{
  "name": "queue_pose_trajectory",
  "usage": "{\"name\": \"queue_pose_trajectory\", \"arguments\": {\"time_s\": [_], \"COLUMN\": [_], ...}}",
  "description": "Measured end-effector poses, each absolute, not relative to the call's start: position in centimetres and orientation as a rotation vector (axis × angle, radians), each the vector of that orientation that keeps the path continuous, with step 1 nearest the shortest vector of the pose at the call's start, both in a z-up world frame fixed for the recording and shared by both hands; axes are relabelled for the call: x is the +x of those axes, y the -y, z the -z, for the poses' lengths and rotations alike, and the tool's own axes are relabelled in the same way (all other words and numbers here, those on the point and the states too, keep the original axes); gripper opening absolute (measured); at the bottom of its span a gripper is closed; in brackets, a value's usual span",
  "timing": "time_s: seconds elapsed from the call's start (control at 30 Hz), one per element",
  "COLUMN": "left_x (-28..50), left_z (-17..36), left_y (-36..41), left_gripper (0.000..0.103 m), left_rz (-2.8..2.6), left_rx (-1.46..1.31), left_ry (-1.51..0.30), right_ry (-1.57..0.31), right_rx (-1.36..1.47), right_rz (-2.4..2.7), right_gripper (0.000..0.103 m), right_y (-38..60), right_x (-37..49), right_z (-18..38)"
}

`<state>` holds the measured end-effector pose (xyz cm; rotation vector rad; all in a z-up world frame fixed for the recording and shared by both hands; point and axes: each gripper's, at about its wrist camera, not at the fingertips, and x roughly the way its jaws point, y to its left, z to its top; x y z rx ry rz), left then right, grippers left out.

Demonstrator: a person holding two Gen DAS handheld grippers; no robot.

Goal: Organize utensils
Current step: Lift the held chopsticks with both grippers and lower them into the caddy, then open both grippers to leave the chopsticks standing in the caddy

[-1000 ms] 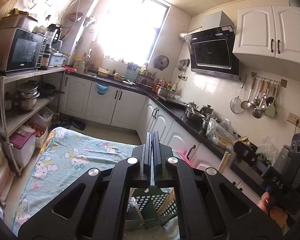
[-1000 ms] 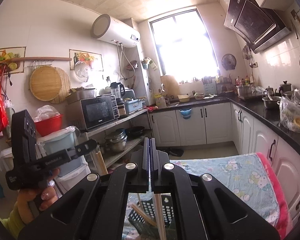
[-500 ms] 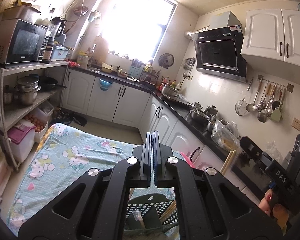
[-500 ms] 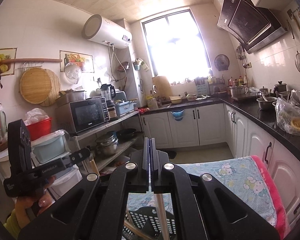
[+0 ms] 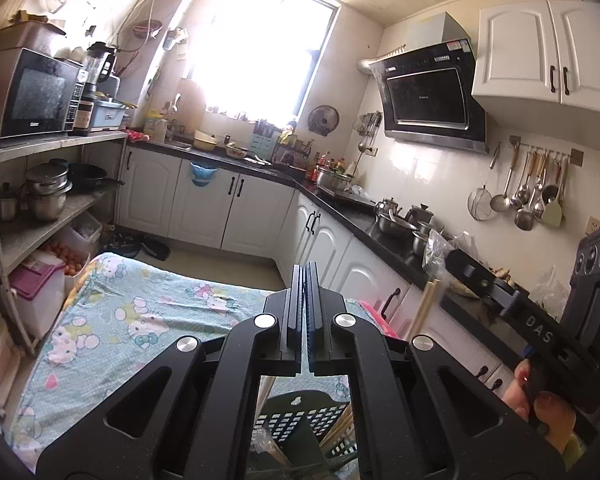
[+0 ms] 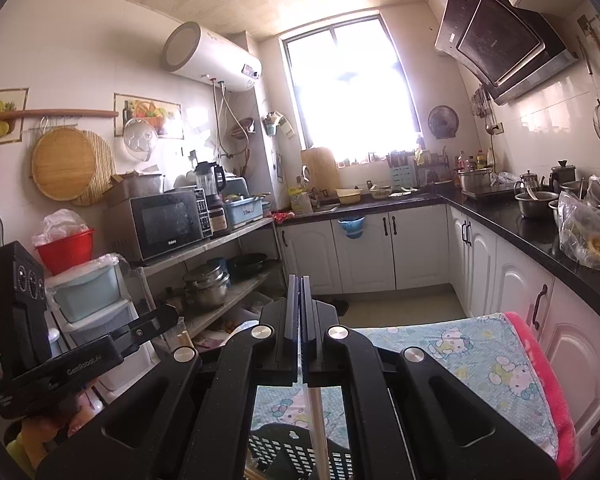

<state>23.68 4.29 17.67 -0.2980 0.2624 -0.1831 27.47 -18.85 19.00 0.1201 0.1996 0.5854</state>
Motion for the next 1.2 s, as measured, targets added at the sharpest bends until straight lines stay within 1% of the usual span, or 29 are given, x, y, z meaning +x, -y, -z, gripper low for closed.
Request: {"name": "queue_pose_trajectory", "arguments": {"time_s": [0.47, 1.1, 1.2], "left_x": [24.9, 25.0, 24.8], "left_z": [-13.3, -11.3, -11.0], "left_y": [-3.7, -4.6, -5.0], "left_gripper": [0.000, 0.001, 0.010], "left_rz": [0.205, 0.191, 0.177], "left_rx": [-0.297, -0.330, -0.340], "left_ry": [-0.345, -0.418, -0.431], "right_ry": [-0.279, -0.345, -0.357], "right_rx": [0.090, 0.092, 0.103], "right_rz": [-0.571, -0.516, -0.506], "right_gripper": [0.001, 0.002, 0.002], "right_y": [17.3, 18.0, 18.5], "right_x": [29.4, 29.7, 29.5], "right_z": [-14.9, -12.5, -12.1]}}
